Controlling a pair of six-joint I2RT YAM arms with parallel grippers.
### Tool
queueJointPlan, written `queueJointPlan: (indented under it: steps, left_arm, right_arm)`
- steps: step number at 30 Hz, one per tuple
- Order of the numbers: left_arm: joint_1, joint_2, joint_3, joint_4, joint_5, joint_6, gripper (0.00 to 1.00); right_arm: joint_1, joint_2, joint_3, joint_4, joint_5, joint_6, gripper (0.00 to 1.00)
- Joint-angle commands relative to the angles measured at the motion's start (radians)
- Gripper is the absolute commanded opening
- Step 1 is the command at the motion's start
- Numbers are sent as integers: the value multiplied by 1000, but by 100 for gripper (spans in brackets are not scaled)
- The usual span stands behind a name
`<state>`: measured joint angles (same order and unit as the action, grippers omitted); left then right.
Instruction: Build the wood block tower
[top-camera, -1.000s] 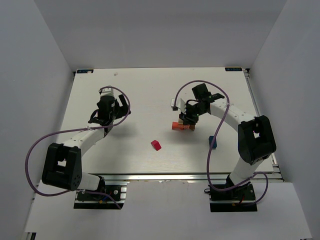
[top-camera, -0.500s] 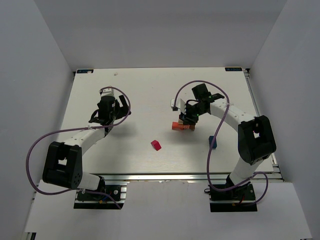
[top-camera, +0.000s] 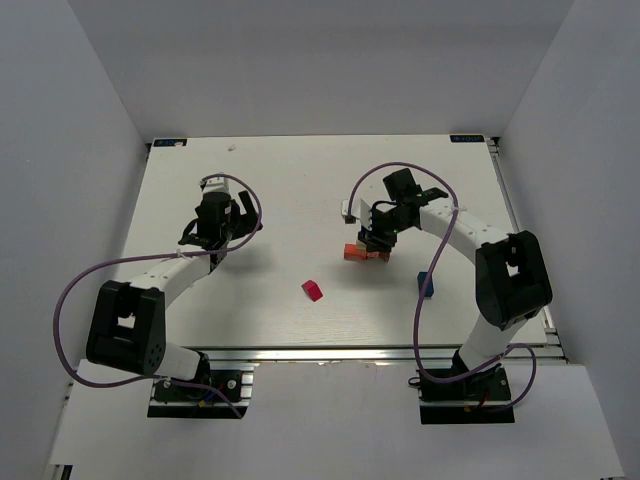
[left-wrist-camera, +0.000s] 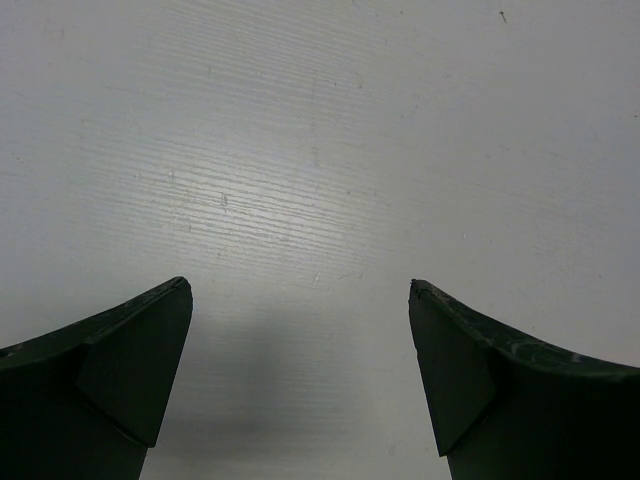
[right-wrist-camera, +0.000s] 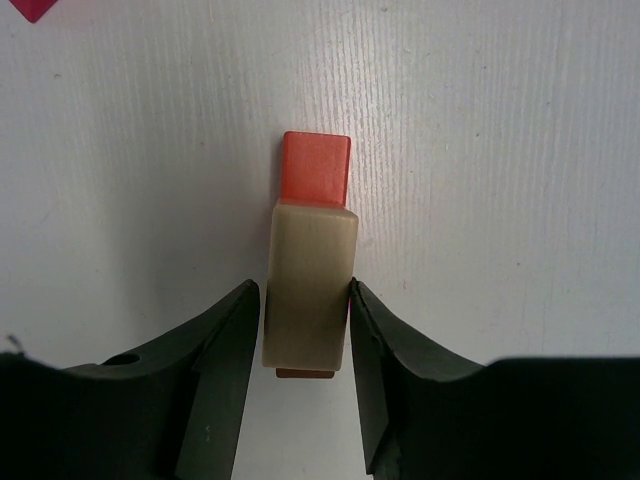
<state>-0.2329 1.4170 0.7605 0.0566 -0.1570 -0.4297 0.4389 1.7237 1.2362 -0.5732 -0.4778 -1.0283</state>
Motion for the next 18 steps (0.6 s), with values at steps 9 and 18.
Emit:
queueJointPlan:
  steps: [9,18]
  left_arm:
    - [4,-13,28,11,8,8,98]
    - [4,-18,28,6,13,6,98]
  right_arm:
    - [3,-26,12,30,-19,28,56]
    - [4,-36,20,70,-4,59,63]
